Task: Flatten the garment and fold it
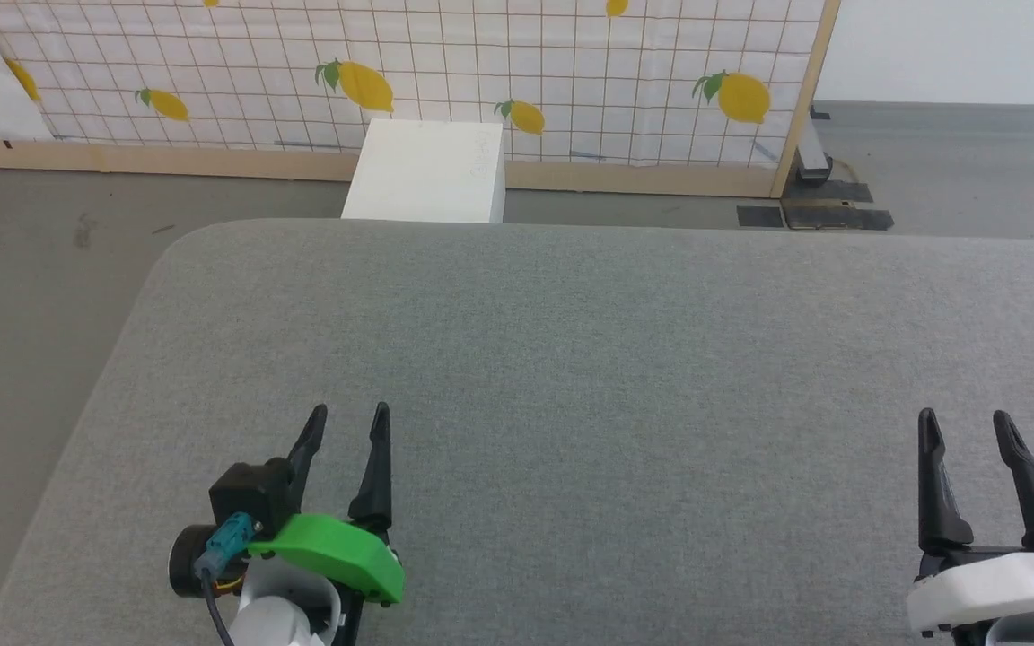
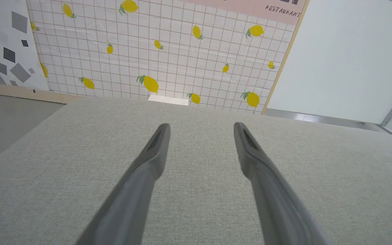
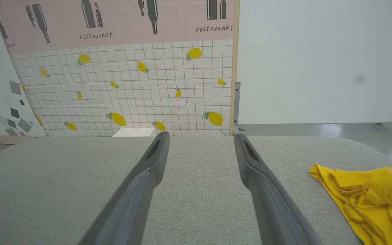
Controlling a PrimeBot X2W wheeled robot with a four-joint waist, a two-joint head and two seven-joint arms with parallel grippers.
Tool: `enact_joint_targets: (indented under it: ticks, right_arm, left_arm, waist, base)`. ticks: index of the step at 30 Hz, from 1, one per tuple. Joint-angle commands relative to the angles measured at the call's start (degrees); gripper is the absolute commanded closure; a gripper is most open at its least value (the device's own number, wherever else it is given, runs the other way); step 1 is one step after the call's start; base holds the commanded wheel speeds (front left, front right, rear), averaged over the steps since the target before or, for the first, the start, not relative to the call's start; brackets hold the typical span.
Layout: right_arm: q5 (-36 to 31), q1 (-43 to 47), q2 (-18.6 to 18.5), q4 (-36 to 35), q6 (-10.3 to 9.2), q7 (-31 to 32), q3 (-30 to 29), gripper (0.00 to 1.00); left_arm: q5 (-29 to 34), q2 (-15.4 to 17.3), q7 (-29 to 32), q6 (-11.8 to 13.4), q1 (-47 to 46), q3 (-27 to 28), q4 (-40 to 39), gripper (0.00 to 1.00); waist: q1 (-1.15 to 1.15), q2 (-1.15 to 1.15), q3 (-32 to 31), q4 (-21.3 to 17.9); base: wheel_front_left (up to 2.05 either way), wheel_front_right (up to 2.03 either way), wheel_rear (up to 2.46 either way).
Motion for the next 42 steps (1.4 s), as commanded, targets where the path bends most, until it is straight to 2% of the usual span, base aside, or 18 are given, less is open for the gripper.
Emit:
enact_joint_targets:
  ticks: [1, 3, 4, 42]
  right_arm:
    - [0.8, 0.7, 0.1, 0.1, -0.09, -0.3, 0.1, 0.0]
    - [1.0, 0.8, 0.1, 0.2, -0.09, -0.3, 0.3, 0.0]
    - [0.6, 0.0, 0.0, 0.1, 0.0, 0.0, 0.2, 1.0]
    - [-0.8, -1.0, 0.0, 0.2, -0.01, 1.9, 2.3, 1.0]
  left_arm:
    - [-0.2, -0.3, -0.3, 0.3, 0.6, 0.0, 0.2, 0.0]
    - [-0.2, -0.3, -0.3, 0.5, 0.6, -0.1, 0.4, 0.0]
    - [0.0, 0.0, 0.0, 0.1, 0.0, -0.1, 0.4, 1.0]
    - [3.1, 0.0, 3.1, 1.0, 1.5, 1.4, -3.3, 1.0]
  waist:
    - [0.0, 0.0, -0.1, 0.0]
    - [0.0, 0.0, -0.2, 0.1]
    - [0.0, 0.0, -0.2, 0.1]
    - [0.0, 0.0, 0.2, -0.5]
  base:
    - [0.0, 0.0, 0.0]
    - [0.0, 0.0, 0.0]
    - [0.0, 0.0, 0.0]
    - [0.0, 0.0, 0.0]
